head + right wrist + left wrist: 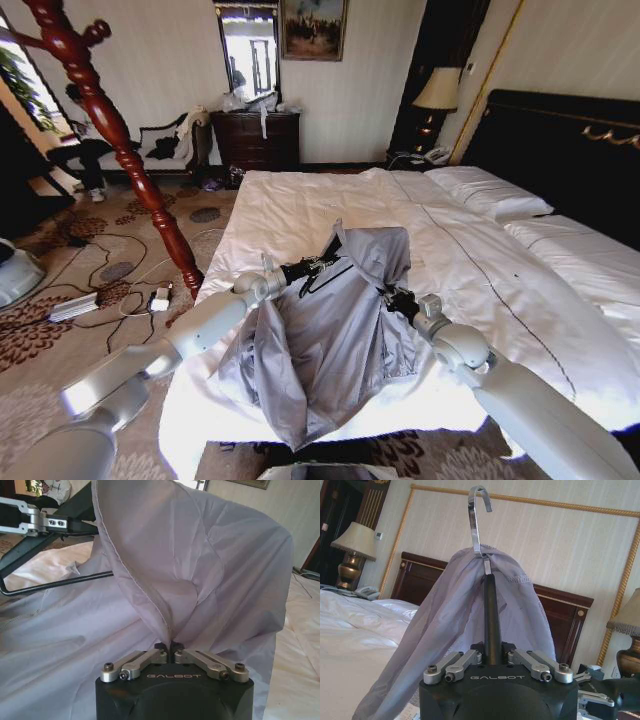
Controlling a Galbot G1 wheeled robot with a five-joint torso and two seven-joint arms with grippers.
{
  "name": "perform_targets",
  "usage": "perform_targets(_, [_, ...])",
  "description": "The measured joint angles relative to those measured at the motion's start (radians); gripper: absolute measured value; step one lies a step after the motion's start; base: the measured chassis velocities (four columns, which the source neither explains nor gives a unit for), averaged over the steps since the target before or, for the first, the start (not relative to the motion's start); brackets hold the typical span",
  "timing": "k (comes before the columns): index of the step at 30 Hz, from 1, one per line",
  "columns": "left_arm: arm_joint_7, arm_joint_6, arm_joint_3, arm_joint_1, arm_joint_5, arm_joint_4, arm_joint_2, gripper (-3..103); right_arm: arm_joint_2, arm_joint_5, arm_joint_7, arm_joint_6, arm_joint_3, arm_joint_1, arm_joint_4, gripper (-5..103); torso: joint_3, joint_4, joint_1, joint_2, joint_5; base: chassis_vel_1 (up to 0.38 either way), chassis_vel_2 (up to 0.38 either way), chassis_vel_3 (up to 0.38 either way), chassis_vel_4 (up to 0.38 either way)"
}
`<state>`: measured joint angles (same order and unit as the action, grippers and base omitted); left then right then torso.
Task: Pick up the clothes from the bed and hang them on the clothes hanger.
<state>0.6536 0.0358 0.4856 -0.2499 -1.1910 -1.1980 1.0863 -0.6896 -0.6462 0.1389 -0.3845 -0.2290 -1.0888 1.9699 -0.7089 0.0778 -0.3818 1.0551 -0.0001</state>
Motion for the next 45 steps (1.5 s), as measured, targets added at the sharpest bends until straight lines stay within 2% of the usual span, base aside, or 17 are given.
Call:
perform_targets(2, [-0.001, 0.0, 0.0, 0.001, 0.0, 0.001, 0.001, 16, 0.0, -0.002, 0.003, 0.0, 0.0, 0.0, 0.002, 2, 0.0, 0.0, 0.0, 0.0, 0.0, 0.0, 0.0, 0.0, 0.0])
perform_targets(6, [-0.028, 0.0, 0.002, 0.027, -0.006, 0.001, 0.014, 16, 0.037, -0.095, 0.032, -0.022, -0.068, -0.046, 0.105, 0, 0.0, 0.0002, 0.0, 0.0, 0.0001, 0.0, 0.0, 0.0, 0.0])
perform_targets(10, [-0.036, 0.0, 0.014, 0.057, -0.019, 0.011, 0.025, 16, 0.068, -0.302, 0.085, -0.079, -0.114, -0.072, 0.242, 0, 0.0, 0.0004, 0.0, 0.0, -0.0001, 0.0, 0.0, 0.0, 0.0])
perform_targets(11, [-0.036, 0.0, 0.014, 0.057, -0.019, 0.011, 0.025, 16, 0.068, -0.302, 0.085, -0.079, -0.114, -0.072, 0.242, 0, 0.0, 0.0004, 0.0, 0.0, -0.0001, 0.0, 0.0, 0.0, 0.0])
perform_targets(12, [-0.04, 0.0, 0.017, 0.067, -0.025, 0.017, 0.033, 16, 0.071, -0.372, 0.109, -0.102, -0.115, -0.062, 0.284, 0, 0.0, 0.0003, 0.0, 0.0, 0.0, 0.0, 0.0, 0.0, 0.0])
perform_targets(14, [-0.046, -0.001, 0.023, 0.076, -0.033, 0.02, 0.045, 16, 0.069, -0.432, 0.135, -0.122, -0.104, -0.028, 0.32, 0, 0.0, 0.0, 0.0, 0.0, -0.0003, 0.0, 0.0, 0.0, 0.0])
perform_targets(19, [-0.06, -0.003, 0.036, 0.083, -0.043, 0.001, 0.048, 16, 0.038, -0.497, 0.175, -0.154, -0.036, 0.049, 0.332, 0, 0.0, 0.0001, 0.0, 0.0, 0.0001, 0.0, 0.0, 0.0, 0.0])
perform_targets(23, [-0.071, -0.005, 0.039, 0.085, -0.049, -0.019, 0.037, 16, 0.0, -0.451, 0.179, -0.16, 0.014, 0.06, 0.292, 0, 0.0, -0.0001, 0.0, 0.0, 0.0001, 0.0, 0.0, 0.0, 0.0])
perform_targets(25, [-0.083, -0.006, 0.04, 0.085, -0.054, -0.039, 0.027, 16, -0.016, -0.365, 0.155, -0.159, 0.031, 0.047, 0.252, -3, 0.0, -0.0001, 0.0, 0.0, 0.0001, 0.0, 0.0, 0.0, 0.0])
perform_targets(27, [-0.084, -0.006, 0.04, 0.085, -0.056, -0.047, 0.023, 16, -0.016, -0.327, 0.14, -0.154, 0.028, 0.033, 0.235, 2, 0.0, 0.0001, 0.0, 0.0, 0.0004, 0.0, 0.0, 0.0, 0.0])
perform_targets(31, [-0.088, -0.006, 0.034, 0.082, -0.057, -0.058, 0.014, 16, 0.03, -0.271, 0.097, -0.14, -0.059, -0.061, 0.248, 24, 0.0, 0.0003, 0.0, 0.0, 0.0, 0.0, 0.0, 0.0, 0.0])
perform_targets(35, [-0.088, -0.006, 0.03, 0.082, -0.055, -0.048, 0.016, 16, 0.05, -0.255, 0.083, -0.136, -0.113, -0.117, 0.281, 29, 0.0, 0.0002, 0.0, 0.0, 0.0, 0.0, 0.0, 0.0, 0.0])
perform_targets(38, [-0.088, -0.006, 0.029, 0.085, -0.055, -0.048, 0.016, 16, 0.069, -0.26, 0.082, -0.126, -0.224, -0.198, 0.329, 45, 0.0, 0.0002, 0.0, 0.0, 0.0, 0.0, 0.0, 0.0, 0.0])
perform_targets(40, [-0.088, -0.006, 0.031, 0.085, -0.055, -0.053, 0.013, 16, 0.077, -0.25, 0.082, -0.12, -0.252, -0.216, 0.334, 51, 0.0, 0.0004, 0.0, 0.0, 0.0001, 0.0, 0.0, 0.0, 0.0])
perform_targets(43, [-0.087, -0.006, 0.041, 0.085, -0.053, -0.069, 0.001, 16, 0.114, -0.152, 0.082, -0.098, -0.346, -0.262, 0.331, 61, 0.0, 0.0002, 0.0, 0.0, 0.0001, 0.0, 0.0, 0.0, 0.0])
perform_targets(44, [-0.085, -0.007, 0.049, 0.085, -0.051, -0.079, -0.006, 16, 0.141, -0.054, 0.071, -0.085, -0.39, -0.281, 0.311, 67, 0.0, 0.0001, 0.0, 0.0, 0.0001, 0.0, 0.0, 0.0, 0.0])
perform_targets(45, [-0.085, -0.007, 0.049, 0.085, -0.051, -0.079, -0.006, 16, 0.141, -0.054, 0.071, -0.085, -0.39, -0.281, 0.311, 67, 0.0, 0.0001, 0.0, 0.0, 0.0001, 0.0, 0.0, 0.0, 0.0])
